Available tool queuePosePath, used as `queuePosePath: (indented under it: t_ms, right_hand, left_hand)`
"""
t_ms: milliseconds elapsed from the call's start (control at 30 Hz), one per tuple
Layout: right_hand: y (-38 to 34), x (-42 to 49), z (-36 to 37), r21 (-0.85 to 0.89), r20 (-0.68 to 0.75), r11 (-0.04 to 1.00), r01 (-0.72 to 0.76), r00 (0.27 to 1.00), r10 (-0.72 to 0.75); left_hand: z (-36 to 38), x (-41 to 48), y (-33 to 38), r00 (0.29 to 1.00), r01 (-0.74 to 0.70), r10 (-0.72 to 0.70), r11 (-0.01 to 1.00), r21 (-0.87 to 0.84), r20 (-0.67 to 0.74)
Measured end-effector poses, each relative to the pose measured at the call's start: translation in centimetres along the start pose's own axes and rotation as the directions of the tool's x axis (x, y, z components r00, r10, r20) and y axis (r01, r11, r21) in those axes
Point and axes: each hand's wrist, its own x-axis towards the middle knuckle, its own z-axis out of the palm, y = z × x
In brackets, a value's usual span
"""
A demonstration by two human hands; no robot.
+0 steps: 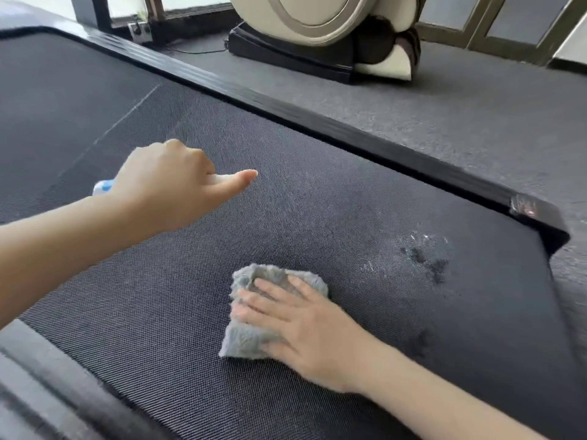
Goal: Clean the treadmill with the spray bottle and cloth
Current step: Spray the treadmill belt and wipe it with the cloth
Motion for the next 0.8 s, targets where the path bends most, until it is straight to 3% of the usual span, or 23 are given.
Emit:
queuePosePath:
  t_ms: [67,133,200,333,433,500,567,700,800]
  right_hand:
    - [3.4,1.2,-1.9,-0.005,-0.09,0.989,-0.147,0.985,0.146]
    - [8.2,2.4,-3.7,0.042,-0.196,0.918,-0.394,0.898,0.394]
    - [12.1,2.9,-4.4,0.023,-0.146,0.827,-0.561,0.817,0.558]
    - [13.5,4.5,-3.6,-0.019,-0.131,0.758,-0.652,0.753,0.645]
    - [8.9,4.5,-2.6,0.053,-0.124,0.833,-0.551,0.824,0.553]
    - [3.4,3.5,-1.0,0.102,-0.144,0.94,-0.325,0.93,0.337]
    - [-1.9,1.5,1.2,0.033,-0.138,0.994,-0.101,0.985,0.104]
    - [-4.8,-4.7,3.7,-0.13,-0.044,0.989,0.074,0.996,-0.08]
    - [-3.1,-6.3,3.1,-0.204,-0.026,0.975,0.09,0.995,-0.097]
  left_hand:
    - [0.1,-0.2,-0.3,1.0,0.007,-0.007,1.0,-0.002,-0.001]
    - [0.1,-0.4,-0.6,1.0,0.009,-0.009,1.0,-0.015,0.001]
    - [-0.1,-0.6,-0.8,1.0,0.014,-0.014,1.0,-0.013,0.002]
    - [-0.7,-1.0,-0.9,1.0,0.029,-0.029,0.999,-0.02,0.005]
    - [-0.9,-1.1,-0.7,1.0,0.008,-0.008,1.0,-0.017,-0.012]
    - [-1.0,-1.3,-0.4,1.0,0.001,-0.002,1.0,-0.024,-0.016]
    - [-1.0,-1.4,-0.2,1.0,-0.007,0.007,1.0,-0.018,-0.019]
    - [-0.8,-2.0,-0.5,0.999,-0.03,0.03,0.999,-0.025,-0.015]
    - [-0.7,-2.3,-0.6,1.0,-0.021,0.021,0.999,-0.035,-0.013]
